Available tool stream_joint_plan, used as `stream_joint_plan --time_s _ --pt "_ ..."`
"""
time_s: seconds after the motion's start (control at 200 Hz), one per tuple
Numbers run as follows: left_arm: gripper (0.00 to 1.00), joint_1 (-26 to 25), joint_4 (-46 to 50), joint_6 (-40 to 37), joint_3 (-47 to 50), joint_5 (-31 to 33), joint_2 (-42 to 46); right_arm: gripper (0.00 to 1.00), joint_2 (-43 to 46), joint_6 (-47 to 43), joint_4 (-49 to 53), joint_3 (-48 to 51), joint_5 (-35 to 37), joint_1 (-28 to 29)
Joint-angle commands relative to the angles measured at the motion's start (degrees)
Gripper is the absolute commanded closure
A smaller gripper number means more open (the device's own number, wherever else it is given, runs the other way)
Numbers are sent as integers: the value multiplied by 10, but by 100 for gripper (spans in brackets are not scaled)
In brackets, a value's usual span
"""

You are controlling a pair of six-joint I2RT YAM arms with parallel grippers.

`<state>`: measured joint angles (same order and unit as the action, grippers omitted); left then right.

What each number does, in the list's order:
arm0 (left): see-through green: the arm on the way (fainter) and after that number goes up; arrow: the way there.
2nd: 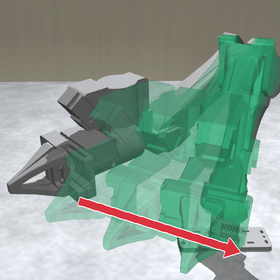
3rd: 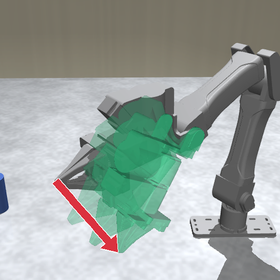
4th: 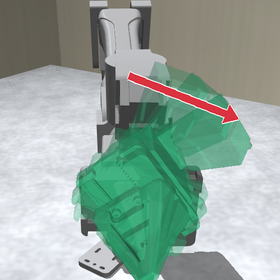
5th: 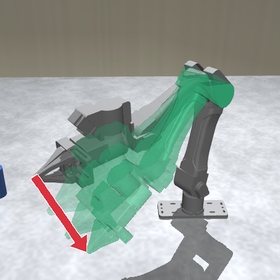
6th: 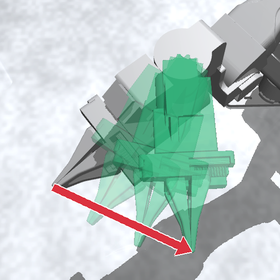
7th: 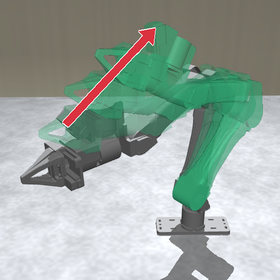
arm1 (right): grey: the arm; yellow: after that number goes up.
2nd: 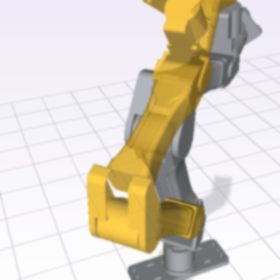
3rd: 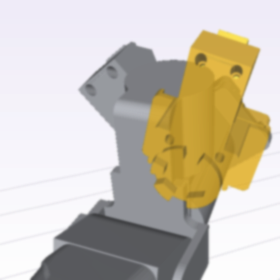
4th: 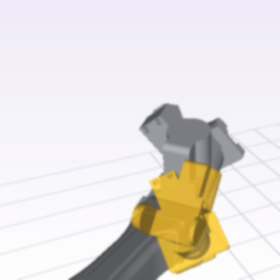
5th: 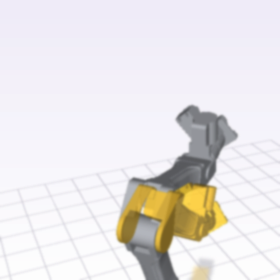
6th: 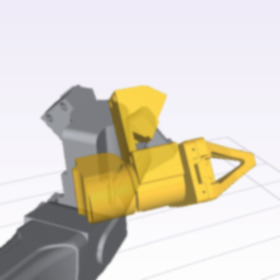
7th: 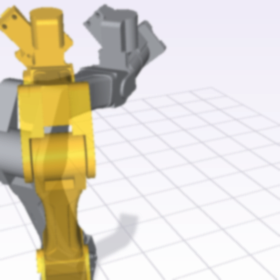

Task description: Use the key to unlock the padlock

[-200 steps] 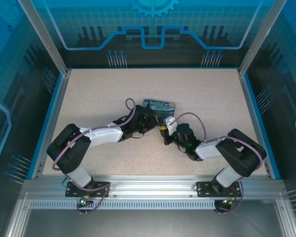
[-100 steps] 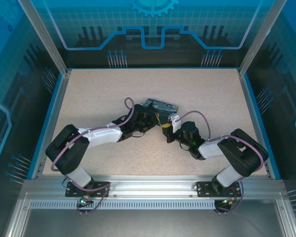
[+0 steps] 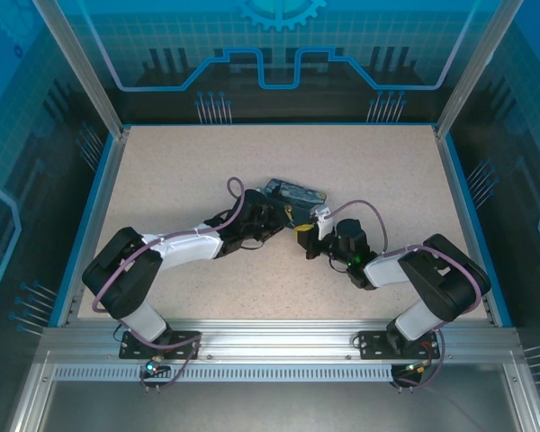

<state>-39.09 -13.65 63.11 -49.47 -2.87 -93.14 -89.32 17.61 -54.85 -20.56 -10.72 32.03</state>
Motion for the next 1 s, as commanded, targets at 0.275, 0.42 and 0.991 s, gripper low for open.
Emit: stream_joint_plan --time_s 0.275,0.42,0.991 --pt "100 -14 -10 0 -3 -75 10 100 36 -13 -68 -42 -29 -8" --pt "100 -15 -5 -6 -4 -74 8 100 45 -25 -53 -49 -24 -8" --pt "100 -13 16 -22 -14 -78 -17 100 101 -94 50 -59 1 -6"
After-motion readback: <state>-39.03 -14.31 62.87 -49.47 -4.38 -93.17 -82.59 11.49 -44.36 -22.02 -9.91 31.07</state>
